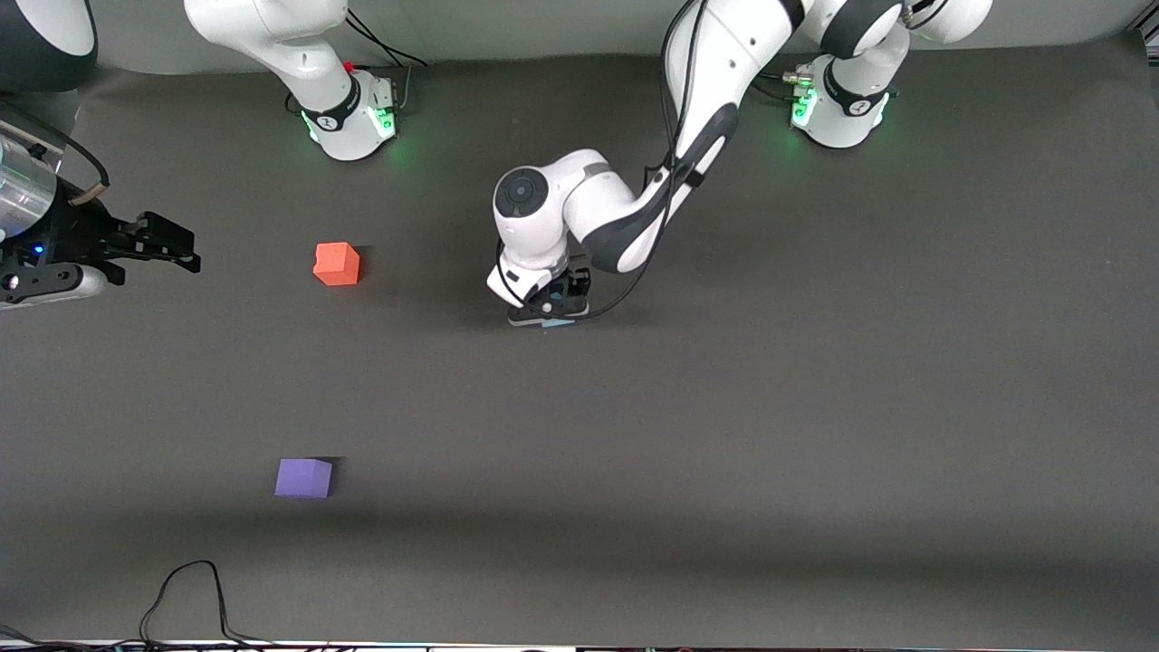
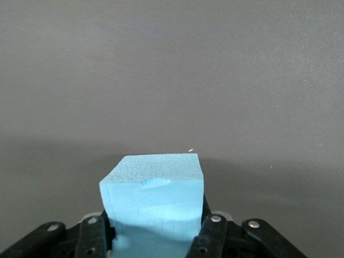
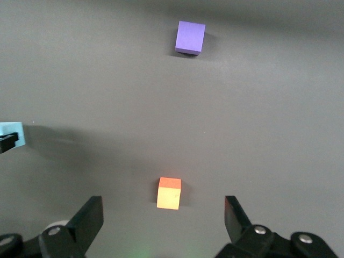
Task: Place blue block between orange and purple blocks
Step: 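Lower the blue block onto the table middle with the left gripper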
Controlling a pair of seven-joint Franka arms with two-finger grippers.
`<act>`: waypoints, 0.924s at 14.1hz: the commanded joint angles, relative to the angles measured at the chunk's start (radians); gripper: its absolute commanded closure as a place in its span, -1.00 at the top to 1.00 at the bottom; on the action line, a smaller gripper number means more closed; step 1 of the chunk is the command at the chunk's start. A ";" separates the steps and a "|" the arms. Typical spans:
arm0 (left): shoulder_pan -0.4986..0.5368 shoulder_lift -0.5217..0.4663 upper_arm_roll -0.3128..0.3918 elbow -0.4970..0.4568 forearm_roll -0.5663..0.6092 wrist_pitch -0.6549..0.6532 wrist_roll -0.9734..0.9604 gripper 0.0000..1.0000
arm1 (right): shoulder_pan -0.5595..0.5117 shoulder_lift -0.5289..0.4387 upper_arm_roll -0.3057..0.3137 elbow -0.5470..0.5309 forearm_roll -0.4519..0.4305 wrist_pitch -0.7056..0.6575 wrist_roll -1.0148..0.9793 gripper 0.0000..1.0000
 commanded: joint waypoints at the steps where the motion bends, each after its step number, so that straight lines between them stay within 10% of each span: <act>1: -0.018 0.049 0.014 0.044 0.016 0.040 -0.010 -0.20 | 0.006 0.006 -0.008 0.013 0.007 -0.005 -0.015 1.00; 3: -0.020 0.057 0.015 0.044 0.016 0.048 -0.008 -0.05 | 0.006 0.006 -0.007 0.013 0.007 -0.007 -0.015 1.00; 5: -0.020 0.057 0.015 0.044 0.016 0.048 -0.005 1.00 | 0.006 0.006 -0.007 0.013 0.007 -0.007 -0.015 1.00; 13: 0.219 -0.225 -0.055 0.037 -0.141 -0.207 0.178 1.00 | 0.009 0.004 0.001 0.013 0.007 -0.011 -0.015 1.00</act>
